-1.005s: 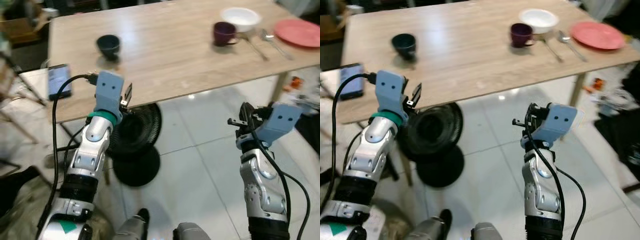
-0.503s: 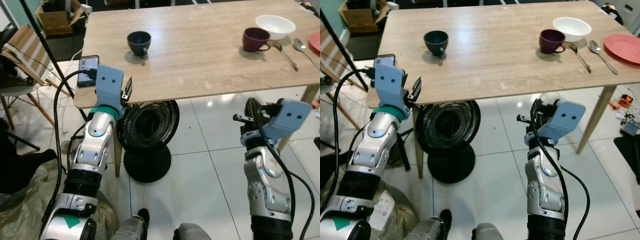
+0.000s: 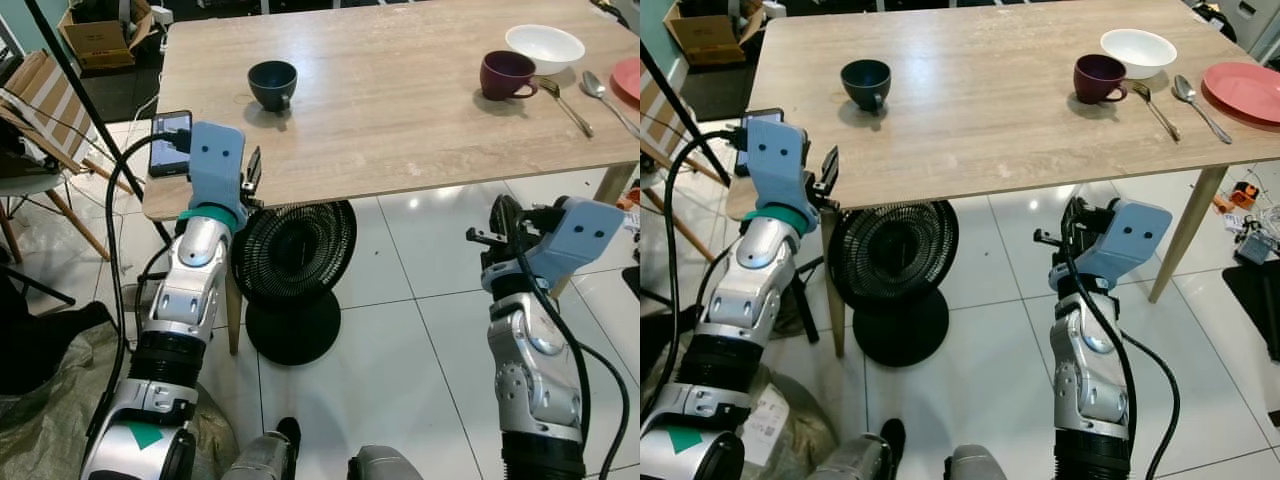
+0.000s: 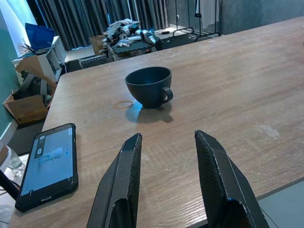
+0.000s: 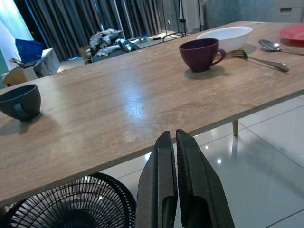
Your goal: Setting the table
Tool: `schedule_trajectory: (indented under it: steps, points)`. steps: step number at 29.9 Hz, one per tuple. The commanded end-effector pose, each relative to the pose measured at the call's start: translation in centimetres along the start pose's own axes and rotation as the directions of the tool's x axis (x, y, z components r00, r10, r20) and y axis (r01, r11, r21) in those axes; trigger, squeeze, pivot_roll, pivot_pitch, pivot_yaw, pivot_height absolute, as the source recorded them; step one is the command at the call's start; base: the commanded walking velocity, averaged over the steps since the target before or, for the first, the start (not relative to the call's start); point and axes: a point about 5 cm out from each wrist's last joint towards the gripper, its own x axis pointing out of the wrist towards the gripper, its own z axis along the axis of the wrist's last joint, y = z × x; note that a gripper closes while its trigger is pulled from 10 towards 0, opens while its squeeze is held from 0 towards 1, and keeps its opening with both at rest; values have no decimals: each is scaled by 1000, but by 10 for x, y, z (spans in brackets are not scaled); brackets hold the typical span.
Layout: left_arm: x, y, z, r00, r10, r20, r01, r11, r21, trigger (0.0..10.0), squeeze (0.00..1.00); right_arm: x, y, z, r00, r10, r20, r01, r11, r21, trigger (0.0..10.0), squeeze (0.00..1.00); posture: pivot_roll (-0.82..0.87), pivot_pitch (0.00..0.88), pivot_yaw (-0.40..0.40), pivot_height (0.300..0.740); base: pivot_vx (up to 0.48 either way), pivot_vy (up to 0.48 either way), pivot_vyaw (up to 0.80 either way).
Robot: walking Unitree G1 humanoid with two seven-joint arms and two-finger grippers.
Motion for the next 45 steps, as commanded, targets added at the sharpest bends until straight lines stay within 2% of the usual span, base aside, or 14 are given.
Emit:
schedule_trajectory:
  steps: [1, 17, 20, 22, 25, 45]
  points:
    - [0, 0, -2, 1000, 2, -13, -2, 1000, -1, 10000, 0, 0, 0, 4, 1000, -2, 17, 2, 1000, 3, 10000, 0, -95, 0, 65, 740, 0, 0, 0]
    - [1, 1, -4, 999, 32, -23, -32, 999, 6, 10000, 0, 0, 1, 3, 1000, 3, 16, -2, 1000, -6, 10000, 0, -97, 0, 64, 740, 0, 0, 0]
    - [2, 1, -5, 999, 35, -26, -35, 999, 3, 10000, 0, 0, 2, 5, 1000, 10, 29, -8, 998, -62, 10000, 0, -97, 0, 65, 740, 0, 0, 0]
    - [2, 1, -5, 999, 35, -26, -35, 999, 3, 10000, 0, 0, 2, 5, 1000, 10, 29, -8, 998, -62, 10000, 0, -97, 0, 65, 740, 0, 0, 0]
    - [2, 2, -6, 999, 44, -31, -44, 999, -9, 10000, 0, 1, 4, 9, 998, 19, 57, -11, 991, -134, 10000, 0, -96, 0, 66, 740, 0, 0, 0]
    - [4, 3, -6, 998, 64, -29, -64, 998, -9, 10000, 0, 3, 3, 10, 998, 18, 65, -8, 990, -144, 10000, 0, -97, 0, 66, 740, 476, 0, 0]
